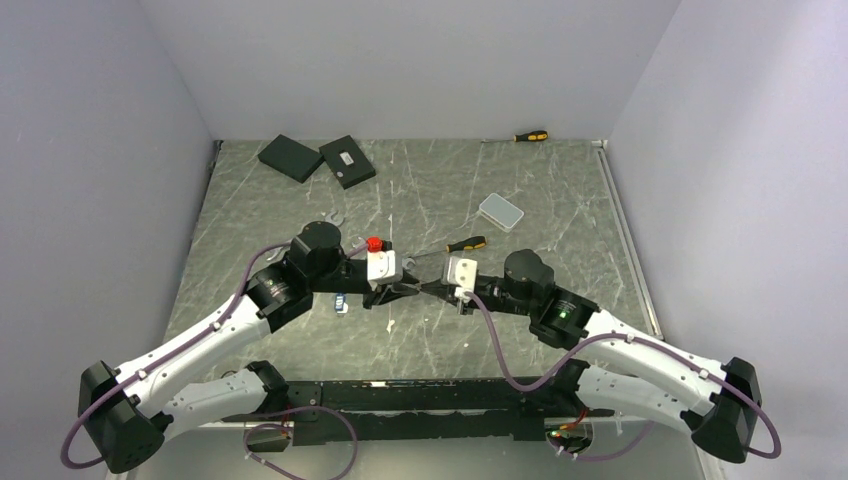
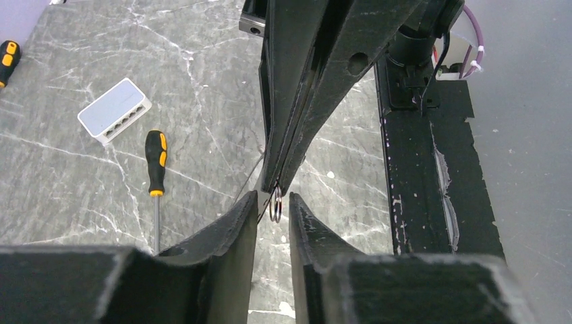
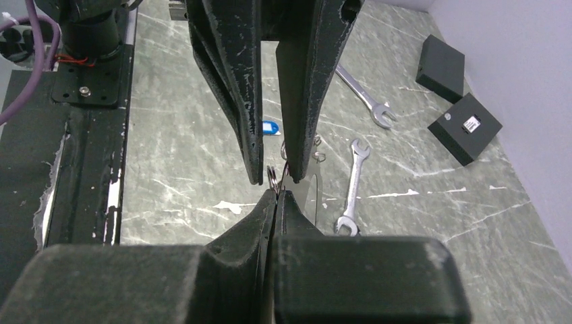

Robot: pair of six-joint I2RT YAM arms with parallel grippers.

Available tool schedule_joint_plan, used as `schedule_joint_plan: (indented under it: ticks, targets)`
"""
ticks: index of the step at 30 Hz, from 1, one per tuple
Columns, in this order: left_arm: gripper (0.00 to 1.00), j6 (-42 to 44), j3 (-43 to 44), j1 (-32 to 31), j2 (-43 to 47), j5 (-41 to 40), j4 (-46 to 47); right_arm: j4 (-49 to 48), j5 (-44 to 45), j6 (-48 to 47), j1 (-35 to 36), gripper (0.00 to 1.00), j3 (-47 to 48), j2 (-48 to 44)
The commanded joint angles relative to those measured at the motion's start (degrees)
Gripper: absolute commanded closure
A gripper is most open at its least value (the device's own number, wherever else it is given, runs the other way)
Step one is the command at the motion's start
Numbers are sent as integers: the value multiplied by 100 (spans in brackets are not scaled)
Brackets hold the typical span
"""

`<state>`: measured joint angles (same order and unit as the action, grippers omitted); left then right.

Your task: Put the keys on the keyring

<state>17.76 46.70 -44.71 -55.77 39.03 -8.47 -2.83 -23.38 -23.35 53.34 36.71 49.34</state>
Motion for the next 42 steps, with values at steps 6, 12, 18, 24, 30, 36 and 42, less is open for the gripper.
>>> schedule_joint_plan:
  ticks: [6,12,18,24,30,36,42]
  targets:
    - [67,23,68,-14,4,220,-68,-170,240,145,27,100,512,153]
    - [100,113,47,-23,-13,62,-88,-145,203,128,27,100,537,155]
    - [100,126,-108,-29,90,-222,129,-471,190,329,27,100,362,-126]
    - [100,-185,-414,-29,444,-373,939,-930,446,762,27,27,-85,-444]
    - [100,-444,-691,-29,659,-337,1513,-863,424,938,27,24,-439,-635]
    - [100,-849,-1077,-29,796,-490,2345,-1109,362,1327,27,42,-664,-472]
    - [100,-1357,-1564,-29,849,-796,3516,-1589,579,1833,27,59,-829,-266]
